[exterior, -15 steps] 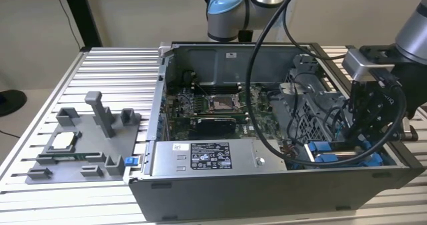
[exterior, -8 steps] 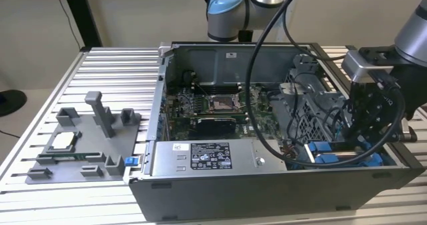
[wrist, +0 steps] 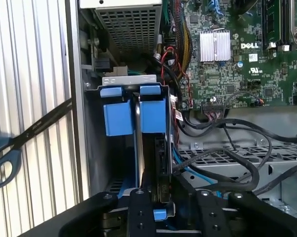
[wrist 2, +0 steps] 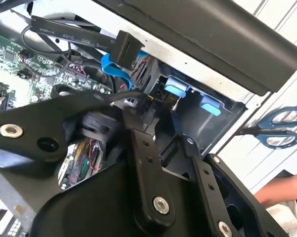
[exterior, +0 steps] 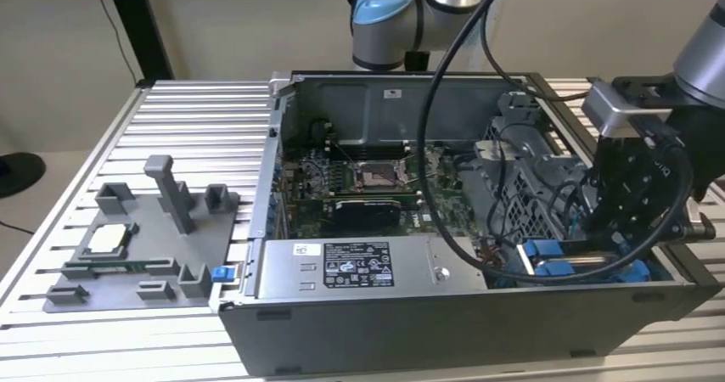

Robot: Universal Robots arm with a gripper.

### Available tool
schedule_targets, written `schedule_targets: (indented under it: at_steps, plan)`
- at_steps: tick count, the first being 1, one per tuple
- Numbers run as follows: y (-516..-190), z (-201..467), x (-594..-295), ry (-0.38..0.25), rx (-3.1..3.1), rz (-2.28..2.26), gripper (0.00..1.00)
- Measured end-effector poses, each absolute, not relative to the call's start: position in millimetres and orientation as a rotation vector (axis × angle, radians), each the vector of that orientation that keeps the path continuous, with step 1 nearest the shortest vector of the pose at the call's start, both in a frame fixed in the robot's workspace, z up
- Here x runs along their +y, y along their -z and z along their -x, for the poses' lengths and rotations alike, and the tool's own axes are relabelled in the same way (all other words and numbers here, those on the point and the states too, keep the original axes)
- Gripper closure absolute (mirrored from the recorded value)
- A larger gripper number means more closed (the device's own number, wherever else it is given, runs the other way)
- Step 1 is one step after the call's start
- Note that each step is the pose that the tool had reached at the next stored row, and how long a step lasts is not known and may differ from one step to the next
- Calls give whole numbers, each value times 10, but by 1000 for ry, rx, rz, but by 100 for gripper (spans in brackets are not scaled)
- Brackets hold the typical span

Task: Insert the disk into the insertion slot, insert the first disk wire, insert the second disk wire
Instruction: 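Insert the first disk wire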

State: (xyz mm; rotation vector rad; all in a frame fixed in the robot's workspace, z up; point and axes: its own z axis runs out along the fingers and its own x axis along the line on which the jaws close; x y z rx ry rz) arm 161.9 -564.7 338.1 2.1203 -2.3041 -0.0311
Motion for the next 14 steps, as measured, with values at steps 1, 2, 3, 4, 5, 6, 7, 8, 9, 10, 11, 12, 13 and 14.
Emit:
schedule_targets:
  at_steps: [1, 2, 3, 4, 5, 6, 7, 8, 9, 10, 11, 12, 13, 14]
  plan:
    - [-3414, -1619, -5647, 31, -2304, -2120, 0]
    - [-3450, -1619, -5647, 31, -2304, -2120, 0]
    - [-3490, -1619, -5647, 31, -2304, -2120, 0]
    - [-3539, -1619, -5647, 31, -2304, -2120, 0]
    - [-3585, -1619, -5647, 31, -2304, -2120, 0]
    - [-3628, -1619, -5647, 31, -2304, -2120, 0]
    - [-3672, -1619, -5646, 31, -2304, -2120, 0]
    - [-3717, -1619, -5644, 31, -2304, -2120, 0]
    - [-3762, -1619, -5643, 31, -2304, -2120, 0]
    - [-3807, -1619, -5643, 31, -2304, -2120, 0]
    - [-3853, -1619, -5641, 31, -2304, -2120, 0]
    - [-3899, -1619, -5638, 31, -2304, -2120, 0]
    - [-3940, -1619, -5636, 31, -2304, -2120, 0]
    - [-3961, -1632, -5635, 31, -2303, -2120, 0]
